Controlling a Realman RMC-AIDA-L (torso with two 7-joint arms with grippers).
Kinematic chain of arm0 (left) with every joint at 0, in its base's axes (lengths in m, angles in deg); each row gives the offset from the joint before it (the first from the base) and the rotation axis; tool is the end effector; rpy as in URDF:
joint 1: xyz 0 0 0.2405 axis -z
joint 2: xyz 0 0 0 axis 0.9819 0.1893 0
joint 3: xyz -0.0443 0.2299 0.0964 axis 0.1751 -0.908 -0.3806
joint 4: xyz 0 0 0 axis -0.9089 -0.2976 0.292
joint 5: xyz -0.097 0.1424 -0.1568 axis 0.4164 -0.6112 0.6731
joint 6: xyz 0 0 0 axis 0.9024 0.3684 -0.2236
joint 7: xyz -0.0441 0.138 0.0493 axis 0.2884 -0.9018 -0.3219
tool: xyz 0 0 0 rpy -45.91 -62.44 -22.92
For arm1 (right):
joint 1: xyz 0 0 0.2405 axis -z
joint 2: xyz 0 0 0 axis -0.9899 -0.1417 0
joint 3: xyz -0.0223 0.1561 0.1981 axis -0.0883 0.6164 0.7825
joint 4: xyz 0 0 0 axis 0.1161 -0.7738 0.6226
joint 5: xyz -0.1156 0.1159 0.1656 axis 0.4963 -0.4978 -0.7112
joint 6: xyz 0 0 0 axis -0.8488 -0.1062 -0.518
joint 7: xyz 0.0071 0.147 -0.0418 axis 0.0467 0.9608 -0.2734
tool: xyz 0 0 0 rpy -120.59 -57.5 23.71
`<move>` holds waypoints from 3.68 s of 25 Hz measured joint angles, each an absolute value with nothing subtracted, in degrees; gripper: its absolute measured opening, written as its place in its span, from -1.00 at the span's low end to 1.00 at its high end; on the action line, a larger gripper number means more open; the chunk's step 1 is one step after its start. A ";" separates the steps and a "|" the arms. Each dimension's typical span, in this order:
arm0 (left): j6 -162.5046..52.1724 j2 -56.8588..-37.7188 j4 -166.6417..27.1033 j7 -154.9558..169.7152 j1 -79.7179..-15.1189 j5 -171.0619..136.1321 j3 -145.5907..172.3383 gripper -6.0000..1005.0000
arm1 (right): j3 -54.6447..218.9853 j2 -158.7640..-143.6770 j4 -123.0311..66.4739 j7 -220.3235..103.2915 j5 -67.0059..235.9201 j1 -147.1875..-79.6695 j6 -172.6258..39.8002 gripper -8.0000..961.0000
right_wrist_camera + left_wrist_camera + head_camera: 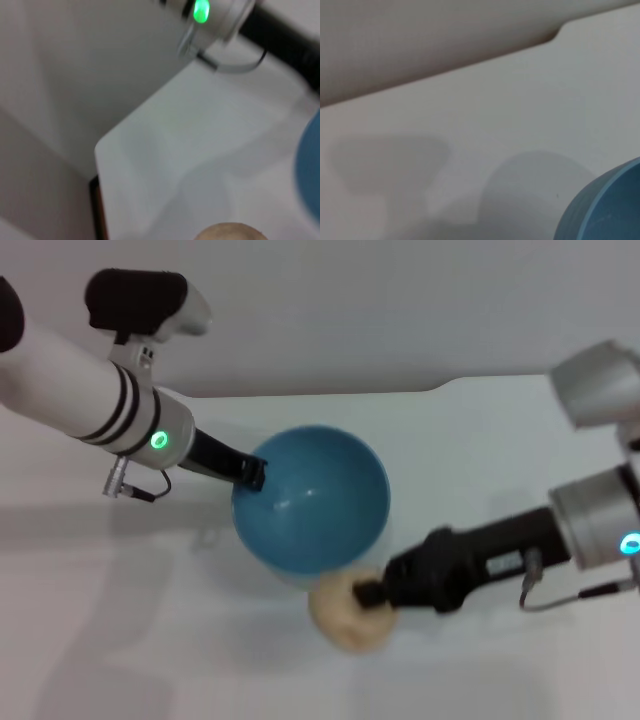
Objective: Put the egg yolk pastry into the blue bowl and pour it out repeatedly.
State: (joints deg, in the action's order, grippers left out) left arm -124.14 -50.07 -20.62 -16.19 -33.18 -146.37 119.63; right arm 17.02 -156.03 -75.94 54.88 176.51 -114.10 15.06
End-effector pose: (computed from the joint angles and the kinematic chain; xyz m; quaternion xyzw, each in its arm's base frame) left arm -0.1916 0.4420 -0.0558 -0.8582 -0.4528 0.0638 0.2332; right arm 0.1862 0.3432 -0.0432 0.9403 -0.3097 -0.1273 0.0608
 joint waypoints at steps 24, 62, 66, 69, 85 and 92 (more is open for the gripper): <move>-129.64 -50.50 -18.52 -16.24 -32.00 -143.51 116.24 -0.95 | 32.16 -156.55 -74.60 48.41 176.51 -112.91 11.72 -0.52; -67.51 -50.62 3.62 -22.20 -62.76 -159.35 78.97 -0.96 | 70.42 -155.99 -59.16 39.33 174.95 -99.25 3.18 0.01; -59.92 -50.72 2.37 -25.83 -64.26 -159.38 74.17 -0.97 | 72.74 -155.83 -59.10 39.36 174.94 -99.19 3.15 0.00; -51.18 -50.85 -1.14 -29.48 -64.41 -159.31 69.67 -0.97 | 73.54 -155.63 -58.91 39.56 174.94 -99.13 3.14 0.00; -12.46 -51.46 -18.21 -31.89 -58.04 -150.19 51.99 -0.97 | 74.06 -155.33 -57.57 39.37 174.94 -99.98 1.90 0.00; -10.41 -51.47 -21.56 -31.80 -54.41 -145.79 49.21 -0.96 | 74.05 -155.31 -57.58 39.33 174.95 -100.00 1.83 0.00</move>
